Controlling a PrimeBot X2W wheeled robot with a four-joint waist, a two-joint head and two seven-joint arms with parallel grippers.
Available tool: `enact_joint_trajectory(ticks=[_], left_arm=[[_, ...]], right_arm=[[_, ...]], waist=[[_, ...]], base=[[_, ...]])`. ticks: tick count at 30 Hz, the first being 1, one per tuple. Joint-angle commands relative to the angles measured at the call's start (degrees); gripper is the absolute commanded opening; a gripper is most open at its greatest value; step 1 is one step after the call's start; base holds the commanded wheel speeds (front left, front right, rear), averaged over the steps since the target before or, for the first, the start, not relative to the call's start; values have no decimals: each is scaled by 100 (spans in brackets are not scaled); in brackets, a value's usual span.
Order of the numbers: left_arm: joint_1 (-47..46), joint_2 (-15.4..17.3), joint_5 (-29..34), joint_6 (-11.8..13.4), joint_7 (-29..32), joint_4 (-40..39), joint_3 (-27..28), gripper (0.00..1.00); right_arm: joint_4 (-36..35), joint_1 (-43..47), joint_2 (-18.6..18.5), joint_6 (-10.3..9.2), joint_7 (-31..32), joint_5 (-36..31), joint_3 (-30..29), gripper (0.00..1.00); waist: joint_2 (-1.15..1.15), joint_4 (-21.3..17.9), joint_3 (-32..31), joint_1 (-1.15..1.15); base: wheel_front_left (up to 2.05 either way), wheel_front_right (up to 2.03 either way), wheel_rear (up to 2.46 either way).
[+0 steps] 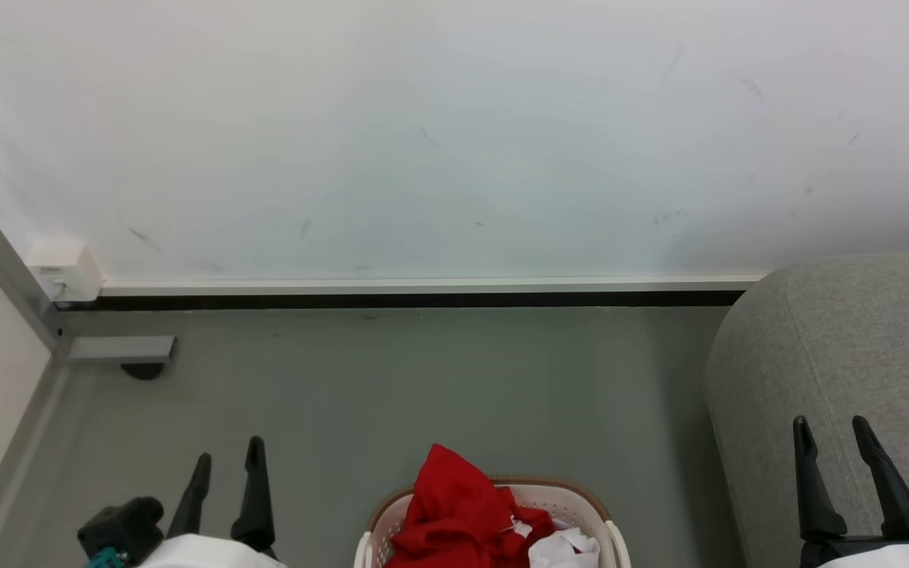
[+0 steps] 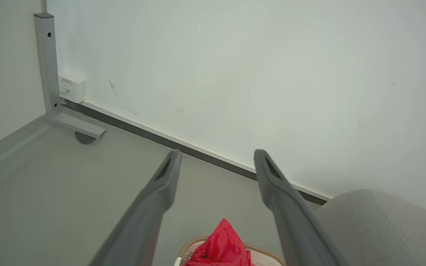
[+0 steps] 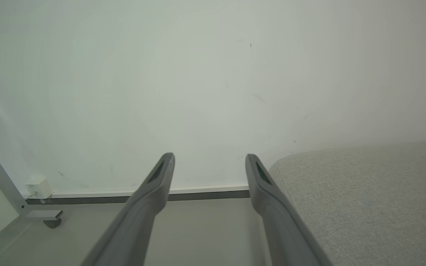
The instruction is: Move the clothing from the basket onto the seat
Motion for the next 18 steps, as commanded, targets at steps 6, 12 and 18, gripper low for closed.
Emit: enact_joint_trajectory(ticks=[6,12,18], left_arm=[[-47,48,487,2,-148,115,9,100],[-51,49,747,-19,-202,186,24,100],[-22,59,1133,-44,-288,234,54,100]], right_arm=[[15,-20,68,-9,-27,-577,-120,100],[50,-8,113,-10,-29,-827,-186,100],[102,10,195,-11,-39,-1230,-284,100]], waist=[[0,11,-2,0],[0,18,-10,0],[0,10,-23,0]], base=[[0,0,0],[0,0,0],[0,0,0]])
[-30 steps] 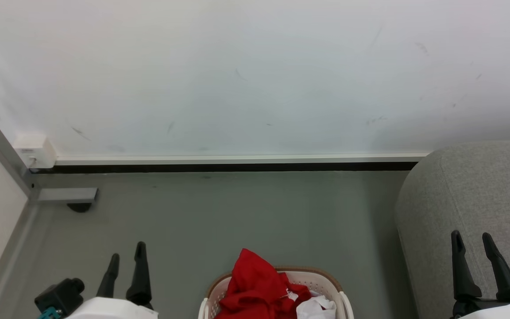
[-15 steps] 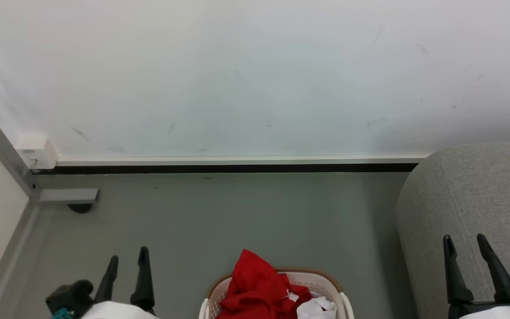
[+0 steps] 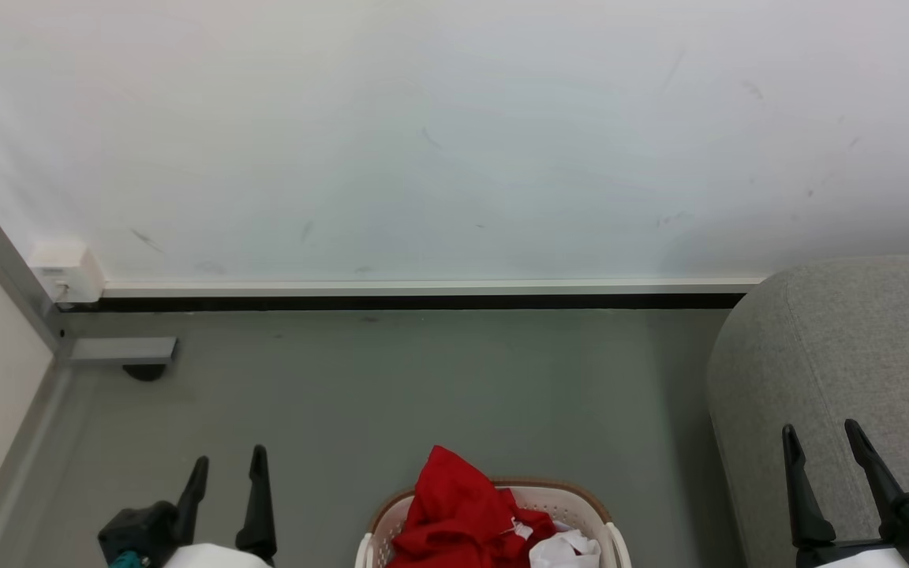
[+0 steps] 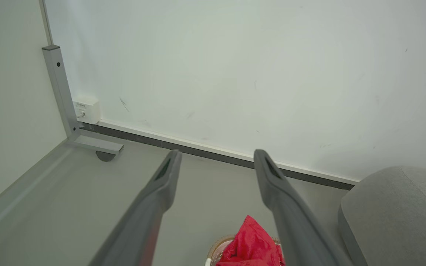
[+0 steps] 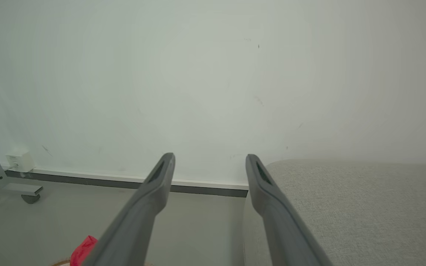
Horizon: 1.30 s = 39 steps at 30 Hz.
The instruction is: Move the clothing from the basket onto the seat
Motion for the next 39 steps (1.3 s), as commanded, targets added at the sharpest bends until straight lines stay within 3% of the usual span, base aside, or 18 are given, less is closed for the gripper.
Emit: enact_joint_trajectory(ticks=[1,28,39], left_arm=[[-15,51,186,-19,-61,-11,18,100],[18,49,1208,-81,-333,244,-19,100],[-62,46,1018,-166,-328,273,-37,100]], right_arm=[[13,11,19,-11,-21,-214,-62,100],[162,124,268,-14,-51,-1288,-254,100],[144,-21,257,-14,-51,-1097,-183,100]], waist=[[0,-8,1,0],[0,-54,20,0],[0,-200,184,0]], base=[[0,0,0],[0,0,0],[0,0,0]])
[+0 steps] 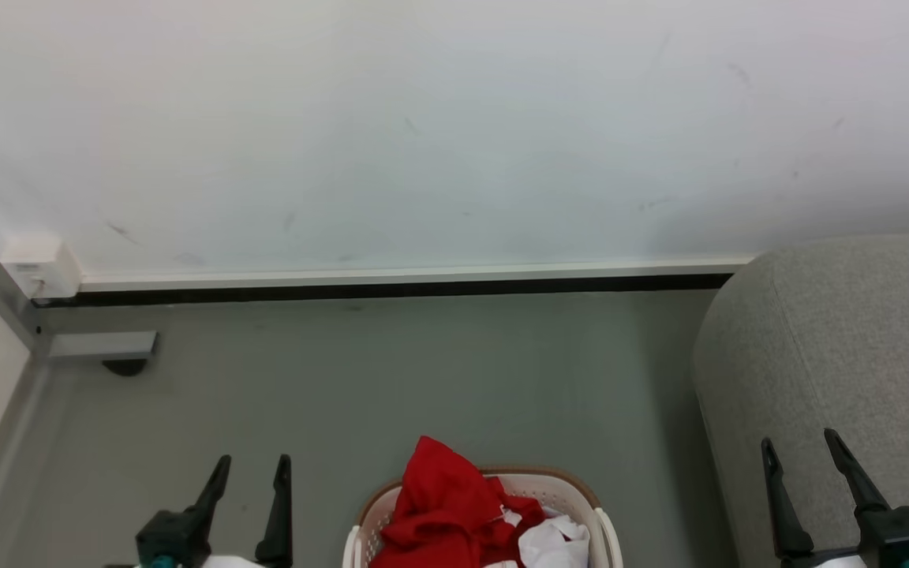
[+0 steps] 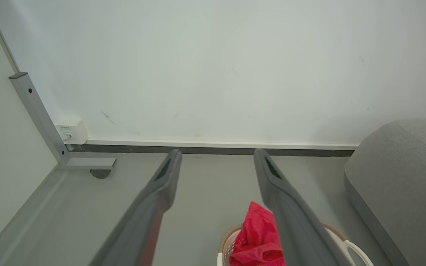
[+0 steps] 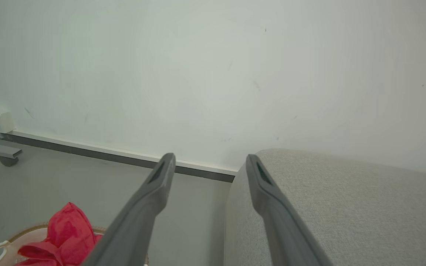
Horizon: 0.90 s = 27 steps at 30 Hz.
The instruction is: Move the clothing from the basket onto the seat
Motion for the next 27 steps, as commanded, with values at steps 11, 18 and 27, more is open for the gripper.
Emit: enact_joint_trajectory(ticks=[11,18,27], left_arm=[[-964,139,196,-379,-4,316,-455,100],[-1937,405,485,-514,277,1250,-1207,100],[-2912,850,892,-531,1582,2437,-2164,100]], right_arm=[[-311,-621,-9,-14,-32,330,61,100],[-465,-1080,-8,-14,-27,562,216,100],[-536,-1519,-8,-14,-27,982,474,100]], waist=[[0,-494,1111,0],[0,-902,1933,0],[0,-1363,2749,0]], base=[[0,0,0],[0,0,0],[0,0,0]])
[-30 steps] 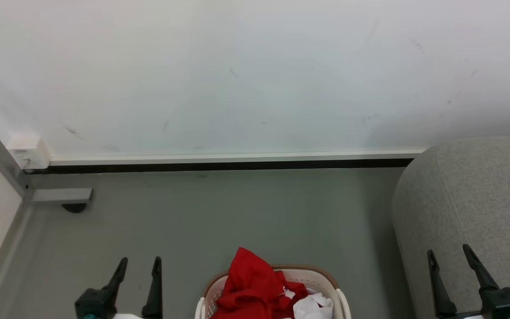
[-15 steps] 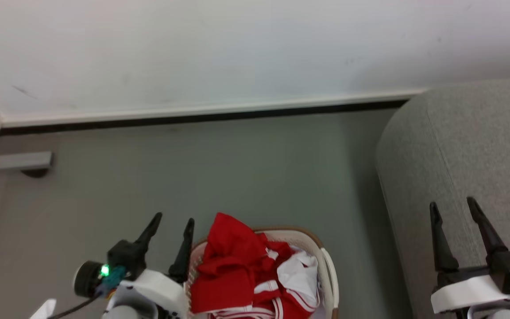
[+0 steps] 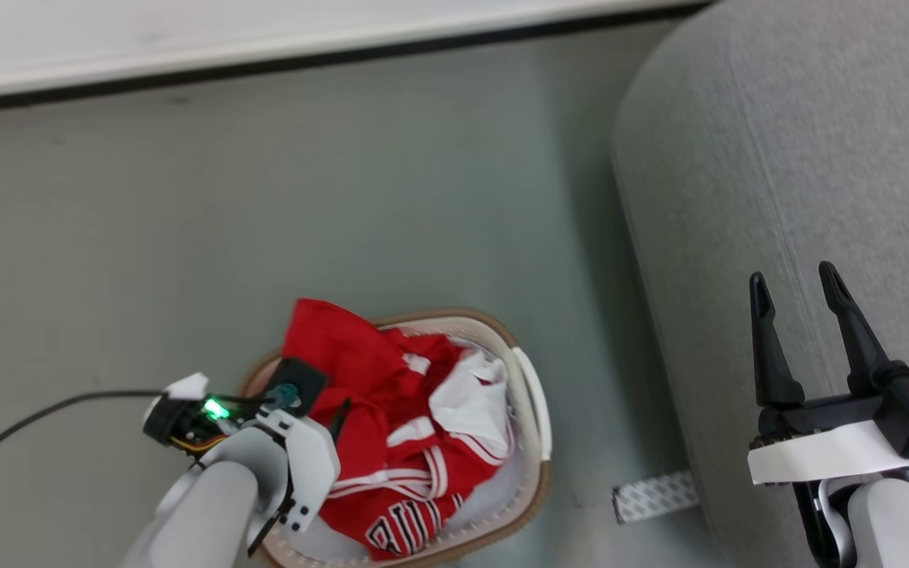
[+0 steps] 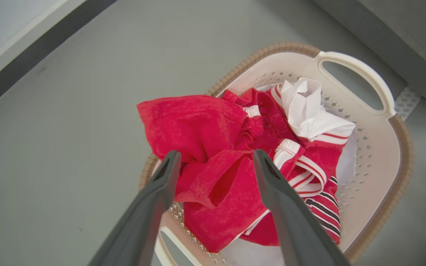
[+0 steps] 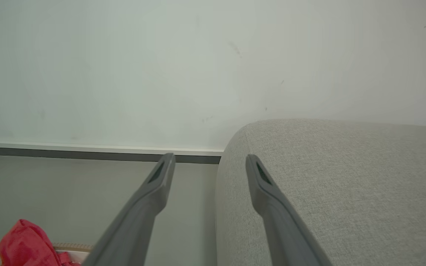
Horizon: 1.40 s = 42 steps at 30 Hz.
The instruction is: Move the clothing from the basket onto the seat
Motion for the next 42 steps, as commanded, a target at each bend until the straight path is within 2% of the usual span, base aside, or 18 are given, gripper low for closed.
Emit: enact_joint_trajectory(ticks=[1,8,18,23,24,25,26,32,42], left_arm=[[-152,98,83,13,188,149,-161,100],[-425,394,152,11,650,546,-635,100],[-918,838,544,28,850,806,-1023,100],[-1083,941,609,52,789,916,-1113,100],[-1102,967,613,79,780,950,-1119,95],[-1115,968,584,113,723,982,-1105,15],[-1126,954,521,133,693,1012,-1077,0],[-1063,664,285,175,360,1103,-1025,0],[-456,71,-494,122,-213,878,-739,0]], right_arm=[[2,-109,-8,-14,-11,118,42,100],[-62,-247,-5,-14,-12,330,164,100],[-303,-546,-5,-14,-11,710,370,100],[-348,-606,-6,-14,-11,919,446,100],[-353,-612,-5,-14,-11,950,457,100],[-353,-610,-5,-14,-12,976,461,100],[-342,-599,-6,-14,-11,997,465,100],[-163,-408,-5,-14,-11,979,341,100],[136,125,-15,-14,-11,568,-170,100]], waist=[[0,-312,341,-1],[0,-524,605,-1],[0,-862,1407,-1],[0,-1002,1659,-1],[0,-1026,1695,-1],[0,-1041,1712,-1],[0,-1049,1719,-1],[0,-861,1361,-1],[0,-84,-49,-1]], base=[[0,0,0],[0,0,0],[0,0,0],[0,0,0],[0,0,0],[0,0,0],[0,0,0],[0,0,0],[0,0,0]])
